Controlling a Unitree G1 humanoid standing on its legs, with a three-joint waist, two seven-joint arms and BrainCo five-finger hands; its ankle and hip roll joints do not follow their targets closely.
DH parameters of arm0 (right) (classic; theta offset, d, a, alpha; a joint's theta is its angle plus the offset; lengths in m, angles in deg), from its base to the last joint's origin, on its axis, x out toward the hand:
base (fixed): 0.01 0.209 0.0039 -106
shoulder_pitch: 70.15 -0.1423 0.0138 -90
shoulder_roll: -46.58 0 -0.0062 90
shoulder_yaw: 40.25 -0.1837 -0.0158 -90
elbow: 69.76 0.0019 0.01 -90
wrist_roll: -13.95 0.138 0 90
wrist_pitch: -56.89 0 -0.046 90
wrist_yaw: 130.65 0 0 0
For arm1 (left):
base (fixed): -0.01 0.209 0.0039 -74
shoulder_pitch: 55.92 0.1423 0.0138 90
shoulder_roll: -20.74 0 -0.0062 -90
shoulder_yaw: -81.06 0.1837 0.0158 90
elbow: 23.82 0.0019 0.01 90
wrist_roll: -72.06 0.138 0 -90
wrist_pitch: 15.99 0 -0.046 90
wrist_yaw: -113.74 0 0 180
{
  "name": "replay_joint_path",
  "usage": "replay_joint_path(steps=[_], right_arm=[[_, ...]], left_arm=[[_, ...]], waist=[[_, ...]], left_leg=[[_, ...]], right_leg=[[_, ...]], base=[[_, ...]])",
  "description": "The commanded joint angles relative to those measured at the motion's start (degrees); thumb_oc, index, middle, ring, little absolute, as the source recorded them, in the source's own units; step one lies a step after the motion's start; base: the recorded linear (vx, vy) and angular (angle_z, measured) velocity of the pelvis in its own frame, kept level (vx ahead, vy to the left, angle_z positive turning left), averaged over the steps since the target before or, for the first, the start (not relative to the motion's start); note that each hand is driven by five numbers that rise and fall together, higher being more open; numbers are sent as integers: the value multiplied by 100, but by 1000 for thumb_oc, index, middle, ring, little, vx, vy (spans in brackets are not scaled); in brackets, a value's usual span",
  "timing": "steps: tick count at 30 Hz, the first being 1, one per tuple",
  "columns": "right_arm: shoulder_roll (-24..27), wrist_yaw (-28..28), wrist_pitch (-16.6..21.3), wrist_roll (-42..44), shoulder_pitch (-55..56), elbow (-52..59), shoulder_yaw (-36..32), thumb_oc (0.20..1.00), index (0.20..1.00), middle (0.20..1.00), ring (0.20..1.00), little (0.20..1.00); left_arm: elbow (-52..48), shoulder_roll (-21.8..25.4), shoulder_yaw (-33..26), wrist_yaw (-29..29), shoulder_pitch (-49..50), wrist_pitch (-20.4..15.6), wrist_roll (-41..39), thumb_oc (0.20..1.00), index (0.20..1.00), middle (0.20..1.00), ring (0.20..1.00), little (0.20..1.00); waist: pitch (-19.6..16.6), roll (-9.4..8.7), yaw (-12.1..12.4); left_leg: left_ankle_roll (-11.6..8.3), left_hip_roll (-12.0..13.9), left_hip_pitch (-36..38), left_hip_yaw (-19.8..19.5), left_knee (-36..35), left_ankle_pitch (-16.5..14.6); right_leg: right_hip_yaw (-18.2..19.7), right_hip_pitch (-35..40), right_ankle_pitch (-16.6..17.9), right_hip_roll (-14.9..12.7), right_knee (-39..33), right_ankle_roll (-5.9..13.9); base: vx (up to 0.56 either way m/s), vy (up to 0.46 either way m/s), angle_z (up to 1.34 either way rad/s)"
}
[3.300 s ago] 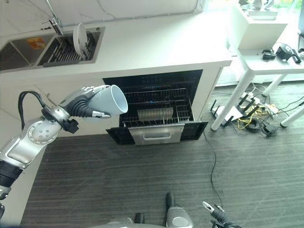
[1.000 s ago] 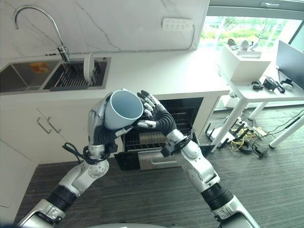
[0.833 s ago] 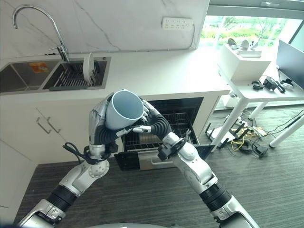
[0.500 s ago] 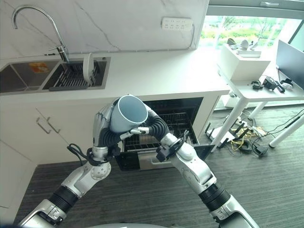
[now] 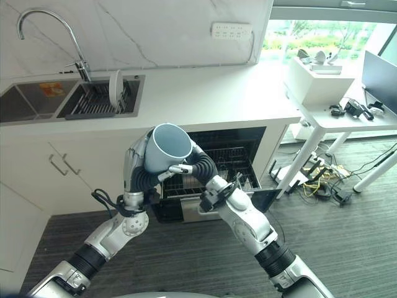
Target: Place the dishes in the dishwasher.
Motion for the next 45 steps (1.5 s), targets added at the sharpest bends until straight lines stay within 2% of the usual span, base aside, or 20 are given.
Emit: replay_joint_path(steps=[1,11,21,26,27,28,29,30,37,39,40,41,45], right_arm=[[-472,56,422,45,-896,205,-31,1000,1000,1000,1000,1000],[-681,-324,459,-23,-1273,110,175,1000,1000,1000,1000,1000],[-715,-427,596,80,-1328,-18,216,1000,1000,1000,1000,1000],[-809,-448,703,103,-1431,-92,280,1000,1000,1000,1000,1000],[-826,-471,739,97,-1457,-115,302,909,909,909,909,909],[-842,-499,771,109,-1493,-128,314,576,576,576,576,576],[-850,-512,789,117,-1508,-143,321,407,407,407,407,407],[-881,-557,836,111,-1530,-179,337,200,200,200,200,200],[-962,-680,1013,69,-1607,-262,355,200,200,200,200,200],[-984,-717,1146,27,-1633,-276,363,200,200,200,200,200],[-996,-737,1180,32,-1634,-270,363,200,200,200,200,200],[-1006,-759,1235,83,-1660,-263,353,200,200,200,200,200],[-1044,-900,1496,89,-1699,-243,315,200,200,200,200,200]], left_arm=[[336,-92,485,156,-791,-136,22,200,200,200,200,200],[274,-216,825,373,-913,45,-39,200,200,200,200,200],[397,-169,1025,494,-918,193,110,200,200,200,200,200],[497,-193,1158,580,-944,157,192,200,200,200,200,200],[496,-199,1189,590,-948,161,205,200,200,200,200,200],[506,-196,1218,590,-961,153,219,200,200,200,200,200],[506,-195,1236,605,-963,156,208,200,200,200,200,200],[496,-195,1259,641,-965,168,205,200,200,200,200,200],[512,-198,1374,784,-1005,169,171,200,200,200,200,200],[559,-216,1386,748,-983,59,86,200,200,200,200,200],[569,-223,1378,721,-975,41,106,558,558,558,558,558],[588,-231,1383,689,-979,36,92,1000,1000,1000,1000,1000],[621,-251,1393,751,-986,15,88,1000,1000,1000,1000,1000]], waist=[[122,-217,143],[122,-218,225],[117,-200,224],[124,-180,238],[124,-176,246],[131,-173,253],[129,-170,257],[119,-160,266],[128,-144,291],[133,-137,302],[129,-130,302],[128,-131,304],[110,-123,308]], left_leg=[[136,-167,200,-487,101,-700],[159,-196,207,-516,77,-759],[172,-203,217,-485,78,-767],[187,-224,212,-498,83,-767],[191,-229,210,-506,82,-766],[196,-235,183,-505,85,-726],[196,-238,181,-507,86,-726],[196,-242,209,-520,79,-766],[219,-258,169,-543,85,-726],[224,-268,168,-560,90,-728],[227,-273,201,-573,79,-771],[229,-275,177,-562,84,-730],[232,-277,200,-566,76,-769]], right_leg=[[11,-93,-379,94,258,-185],[-29,-62,-409,77,222,-169],[-19,-65,-401,72,218,-162],[-11,-65,-400,59,222,-160],[-16,-66,-401,57,224,-160],[-22,-93,-367,53,232,-167],[-25,-92,-367,52,232,-165],[-24,-58,-403,55,218,-158],[-23,-98,-376,52,238,-173],[-24,-98,-380,55,246,-175],[-21,-63,-415,58,233,-166],[-19,-85,-380,56,240,-174],[-32,-61,-421,58,244,-168]], base=[[0,0,0],[-3,-1,0],[-4,-2,0],[-1,-5,0],[0,-11,3],[-27,-9,6],[5,-4,10],[7,-3,11],[0,-1,3],[0,0,0],[0,0,0],[34,3,1],[8,0,0]])
